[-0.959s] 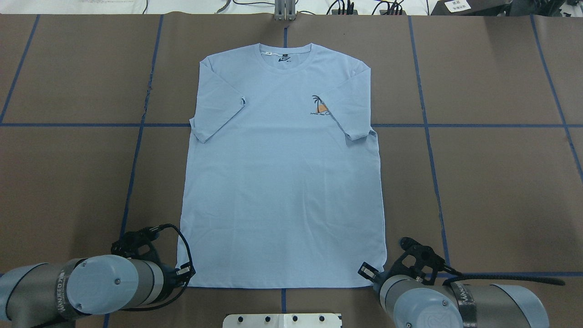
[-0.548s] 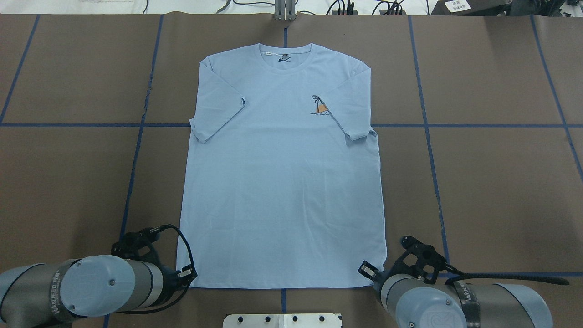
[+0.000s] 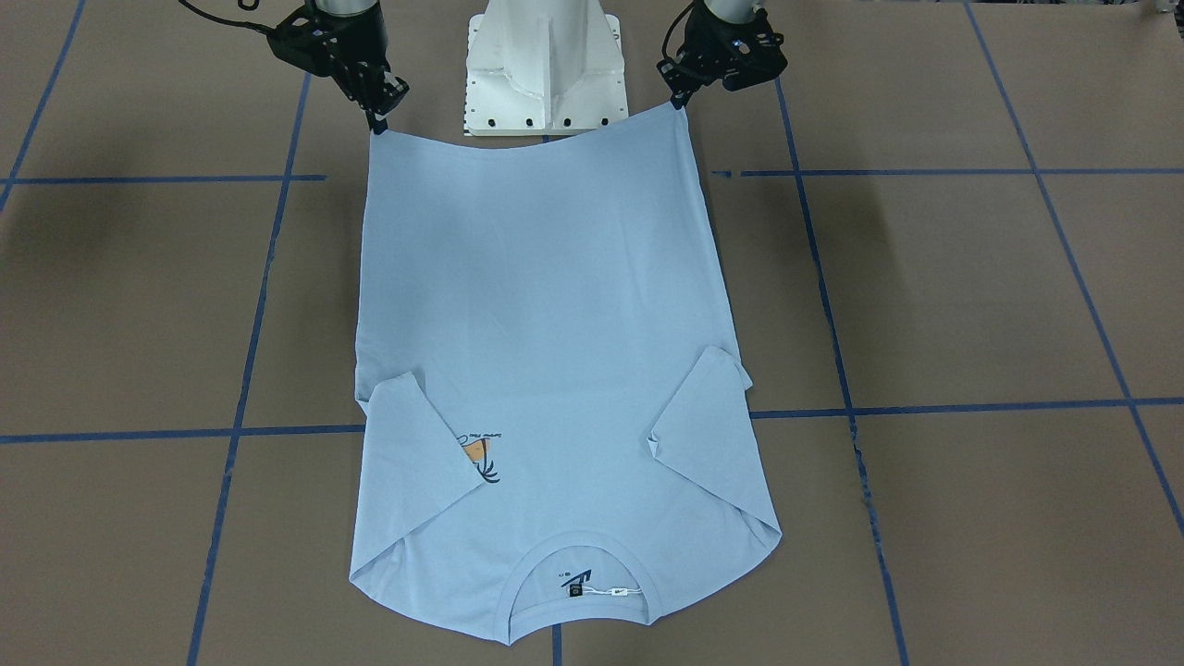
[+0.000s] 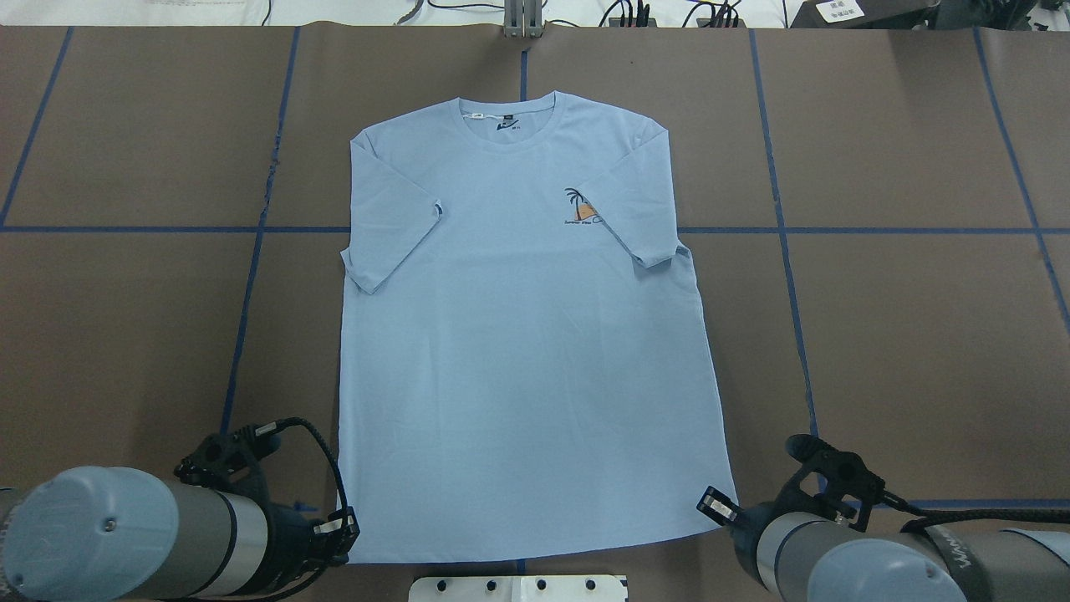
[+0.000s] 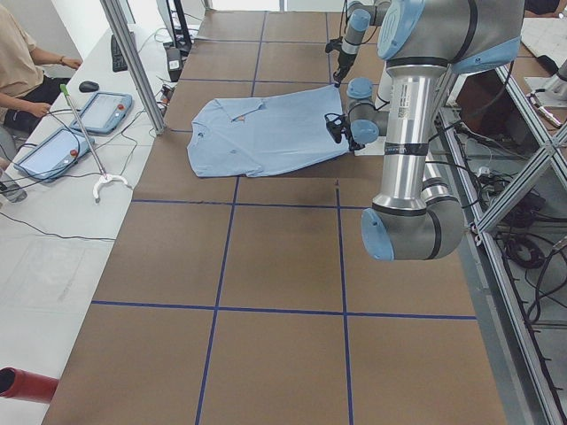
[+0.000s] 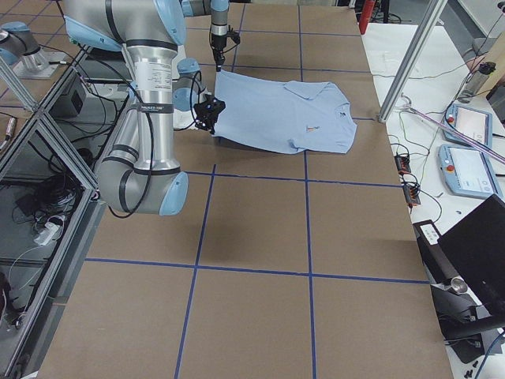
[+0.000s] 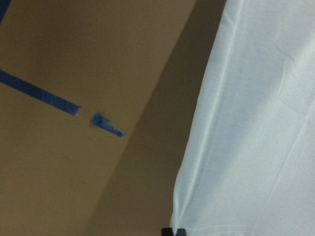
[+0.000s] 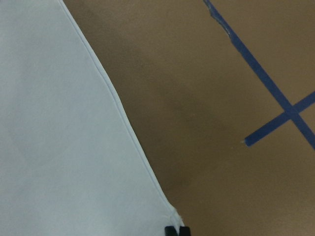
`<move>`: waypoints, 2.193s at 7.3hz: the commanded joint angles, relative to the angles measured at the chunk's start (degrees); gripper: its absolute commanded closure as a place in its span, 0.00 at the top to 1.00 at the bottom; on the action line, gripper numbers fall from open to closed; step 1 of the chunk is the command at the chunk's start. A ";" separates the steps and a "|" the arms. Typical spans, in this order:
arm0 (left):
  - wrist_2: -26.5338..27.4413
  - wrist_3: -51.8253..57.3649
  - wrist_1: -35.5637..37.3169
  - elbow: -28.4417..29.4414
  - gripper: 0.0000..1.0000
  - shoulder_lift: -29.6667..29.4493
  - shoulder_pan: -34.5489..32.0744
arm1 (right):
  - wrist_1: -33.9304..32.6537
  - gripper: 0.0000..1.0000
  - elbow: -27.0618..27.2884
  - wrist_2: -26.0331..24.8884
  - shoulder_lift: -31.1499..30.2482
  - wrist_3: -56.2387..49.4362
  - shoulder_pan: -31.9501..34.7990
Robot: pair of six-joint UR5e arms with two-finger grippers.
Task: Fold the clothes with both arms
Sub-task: 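Grasp both hem corners with the left and right grippers, then lift the hem with both grippers and fold it toward the collar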
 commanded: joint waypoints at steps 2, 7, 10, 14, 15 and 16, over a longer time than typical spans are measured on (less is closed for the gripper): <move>0.75 1.40 0.11 -2.08 0.00 -0.09 -6.45 | -0.67 0.00 -2.19 -1.15 6.40 -7.27 7.93; 4.50 18.17 -0.50 18.48 0.00 -14.94 -26.69 | 0.47 0.00 -28.80 8.05 27.07 -30.52 33.78; 5.23 21.97 -13.36 34.71 0.00 -19.60 -33.28 | 22.40 0.00 -55.93 14.64 36.48 -32.37 41.18; 10.24 26.97 -21.06 49.69 0.00 -24.79 -35.05 | 23.50 0.00 -70.14 15.19 44.76 -39.67 43.84; 10.24 27.08 -22.46 50.75 0.00 -24.80 -35.14 | 23.50 0.00 -72.34 15.19 46.08 -39.77 43.84; 10.24 27.25 -24.21 51.80 0.00 -24.88 -35.23 | 23.59 0.00 -73.58 15.19 46.79 -39.86 43.84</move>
